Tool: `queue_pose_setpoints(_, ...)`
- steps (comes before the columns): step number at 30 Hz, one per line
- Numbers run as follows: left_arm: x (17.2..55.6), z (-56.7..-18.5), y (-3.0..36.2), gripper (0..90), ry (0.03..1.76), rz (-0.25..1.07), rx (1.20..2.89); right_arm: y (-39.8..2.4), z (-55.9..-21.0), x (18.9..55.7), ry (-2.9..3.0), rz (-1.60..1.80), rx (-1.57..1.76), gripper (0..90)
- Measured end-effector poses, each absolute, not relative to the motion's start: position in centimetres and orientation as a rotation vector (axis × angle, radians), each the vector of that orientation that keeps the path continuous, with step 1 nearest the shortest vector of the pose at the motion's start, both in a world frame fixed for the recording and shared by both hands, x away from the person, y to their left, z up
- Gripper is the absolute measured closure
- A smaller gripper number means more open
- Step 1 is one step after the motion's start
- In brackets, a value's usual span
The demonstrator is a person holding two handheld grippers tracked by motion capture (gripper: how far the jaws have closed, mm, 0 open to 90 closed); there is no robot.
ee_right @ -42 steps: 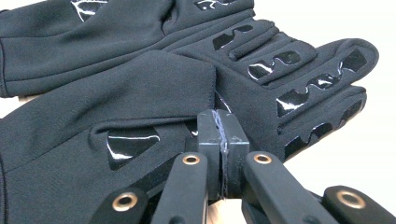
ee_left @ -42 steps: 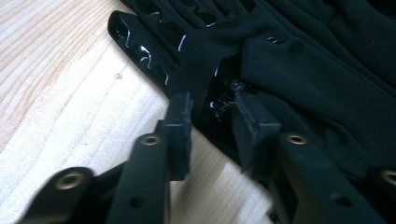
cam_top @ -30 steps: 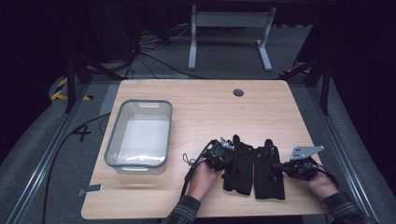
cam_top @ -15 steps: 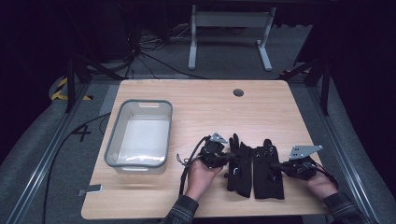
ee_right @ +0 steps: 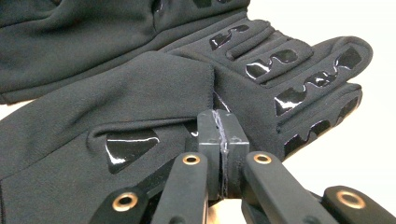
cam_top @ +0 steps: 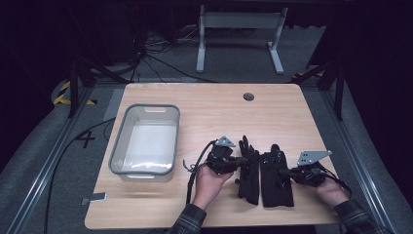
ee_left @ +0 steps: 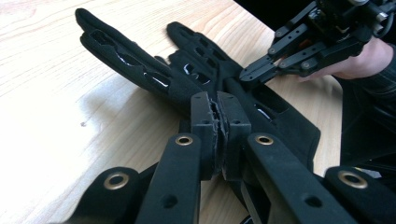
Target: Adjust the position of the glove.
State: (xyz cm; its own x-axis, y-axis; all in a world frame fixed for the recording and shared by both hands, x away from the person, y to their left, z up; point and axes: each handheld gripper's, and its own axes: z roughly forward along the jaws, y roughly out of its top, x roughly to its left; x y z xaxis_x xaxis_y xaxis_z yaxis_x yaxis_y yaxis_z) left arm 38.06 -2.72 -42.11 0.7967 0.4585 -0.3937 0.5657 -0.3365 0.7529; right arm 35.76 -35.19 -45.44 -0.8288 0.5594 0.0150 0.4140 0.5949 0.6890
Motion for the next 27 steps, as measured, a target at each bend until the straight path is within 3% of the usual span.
queue_pose_setpoints(27, 39.1, -40.5, -5.0, 86.9, 0.681, -0.158, 2.009, -30.7, -45.5, 37.6, 2.686, 1.084, 0.707, 90.0)
